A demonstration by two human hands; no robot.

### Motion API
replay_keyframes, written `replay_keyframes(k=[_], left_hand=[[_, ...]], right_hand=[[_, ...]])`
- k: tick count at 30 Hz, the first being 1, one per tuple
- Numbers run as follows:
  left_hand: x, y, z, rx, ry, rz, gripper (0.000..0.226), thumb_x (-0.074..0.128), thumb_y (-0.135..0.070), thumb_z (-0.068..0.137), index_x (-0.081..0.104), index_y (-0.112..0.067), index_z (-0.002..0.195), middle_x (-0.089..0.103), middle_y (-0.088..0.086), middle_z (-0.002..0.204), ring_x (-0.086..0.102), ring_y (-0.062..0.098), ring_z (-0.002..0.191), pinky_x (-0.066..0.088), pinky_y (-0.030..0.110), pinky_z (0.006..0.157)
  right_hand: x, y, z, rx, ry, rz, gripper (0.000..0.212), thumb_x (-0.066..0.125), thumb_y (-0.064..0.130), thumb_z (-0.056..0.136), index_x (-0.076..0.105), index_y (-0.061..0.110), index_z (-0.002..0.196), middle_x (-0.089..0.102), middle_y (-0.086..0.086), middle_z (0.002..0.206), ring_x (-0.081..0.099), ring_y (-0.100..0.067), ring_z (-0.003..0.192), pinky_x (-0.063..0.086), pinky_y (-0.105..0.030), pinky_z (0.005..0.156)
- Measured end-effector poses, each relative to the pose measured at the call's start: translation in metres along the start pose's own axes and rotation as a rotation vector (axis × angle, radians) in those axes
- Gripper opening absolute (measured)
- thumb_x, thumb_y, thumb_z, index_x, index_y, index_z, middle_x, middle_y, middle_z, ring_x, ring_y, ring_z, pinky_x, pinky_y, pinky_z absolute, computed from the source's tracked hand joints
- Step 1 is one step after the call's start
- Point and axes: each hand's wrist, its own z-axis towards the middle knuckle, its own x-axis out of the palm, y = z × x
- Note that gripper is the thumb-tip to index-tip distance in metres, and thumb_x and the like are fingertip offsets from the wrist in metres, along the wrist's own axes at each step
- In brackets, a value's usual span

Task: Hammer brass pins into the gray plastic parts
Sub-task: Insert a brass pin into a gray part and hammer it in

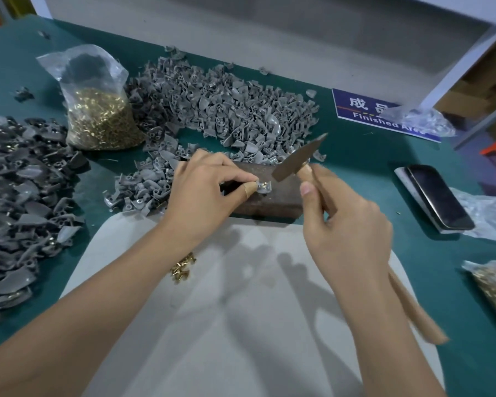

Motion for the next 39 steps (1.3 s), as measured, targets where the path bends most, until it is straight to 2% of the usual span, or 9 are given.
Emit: replay_keyframes(k=[3,7,12,16,21,25,29,35,39], left_hand=[[0.0,0.0,0.001,-0.001,0.011,-0.001,0.014,0.071,-0.051,0.086,0.077,-0.044,0.097,0.063,-0.019,0.088,0.049,0.011,0.097,0.033,0.039,0.086],[0.0,0.0,-0.001,0.0,0.006,0.014,0.014,0.072,-0.052,0.085,0.076,-0.046,0.097,0.063,-0.021,0.088,0.048,0.008,0.096,0.033,0.039,0.085],[-0.001,-0.001,0.001,-0.002,0.009,0.044,0.018,0.068,-0.055,0.085,0.077,-0.046,0.098,0.061,-0.023,0.088,0.046,0.007,0.097,0.029,0.035,0.084],[-0.001,-0.002,-0.001,-0.005,0.008,0.043,0.016,0.07,-0.052,0.087,0.077,-0.044,0.099,0.062,-0.021,0.089,0.047,0.008,0.097,0.031,0.037,0.086],[-0.002,-0.004,-0.001,0.005,0.013,0.065,0.013,0.071,-0.047,0.09,0.078,-0.042,0.1,0.064,-0.019,0.092,0.047,0.009,0.099,0.03,0.035,0.087],[-0.003,-0.006,-0.002,0.028,0.002,0.123,0.015,0.07,-0.049,0.09,0.078,-0.041,0.101,0.063,-0.017,0.091,0.048,0.011,0.099,0.027,0.033,0.083],[-0.003,-0.006,-0.001,0.013,0.007,0.119,0.015,0.07,-0.048,0.09,0.077,-0.042,0.101,0.062,-0.018,0.091,0.045,0.009,0.1,0.025,0.032,0.084],[-0.004,-0.01,-0.003,-0.003,0.035,0.122,0.015,0.069,-0.047,0.091,0.077,-0.041,0.102,0.062,-0.017,0.094,0.047,0.013,0.102,0.025,0.034,0.087],[-0.008,-0.014,-0.005,-0.015,-0.014,0.087,0.008,0.07,-0.04,0.093,0.075,-0.037,0.099,0.06,-0.016,0.099,0.049,0.013,0.106,0.024,0.031,0.086]], right_hand=[[0.003,0.006,0.002,-0.025,-0.123,0.048,0.03,0.053,0.039,0.102,0.066,0.036,0.129,0.076,0.004,0.086,0.064,-0.026,0.075,0.033,-0.028,0.061],[0.003,0.005,0.0,-0.044,0.107,-0.049,0.029,0.05,0.044,0.099,0.064,0.043,0.124,0.074,0.004,0.08,0.067,-0.034,0.078,0.04,-0.034,0.058],[0.0,0.004,0.001,0.014,-0.121,0.035,0.032,0.049,0.042,0.102,0.064,0.04,0.129,0.075,0.006,0.083,0.066,-0.027,0.073,0.032,-0.028,0.062],[-0.001,0.004,0.006,-0.009,0.13,-0.088,0.029,0.046,0.045,0.102,0.064,0.044,0.124,0.074,0.003,0.082,0.067,-0.037,0.081,0.035,-0.035,0.061],[-0.002,0.01,0.002,-0.018,-0.137,0.024,0.031,0.049,0.041,0.103,0.063,0.036,0.13,0.074,0.005,0.083,0.063,-0.025,0.072,0.03,-0.028,0.062],[0.002,0.007,0.001,-0.055,0.102,-0.125,0.025,0.054,0.039,0.1,0.066,0.038,0.122,0.073,0.001,0.077,0.066,-0.037,0.073,0.031,-0.032,0.058],[-0.006,-0.003,-0.007,-0.044,-0.015,-0.136,0.027,0.05,0.041,0.093,0.068,0.041,0.113,0.055,0.011,0.063,0.047,-0.022,0.056,0.024,-0.023,0.051],[-0.012,-0.03,-0.049,-0.142,0.171,-0.028,0.032,0.06,0.035,0.093,0.068,0.041,0.123,0.062,0.016,0.101,0.061,-0.009,0.083,0.051,-0.034,0.062],[-0.009,-0.037,-0.07,-0.18,0.321,0.032,0.038,0.075,0.016,0.091,0.071,0.035,0.124,0.058,0.012,0.098,0.057,-0.016,0.086,0.052,-0.043,0.073]])
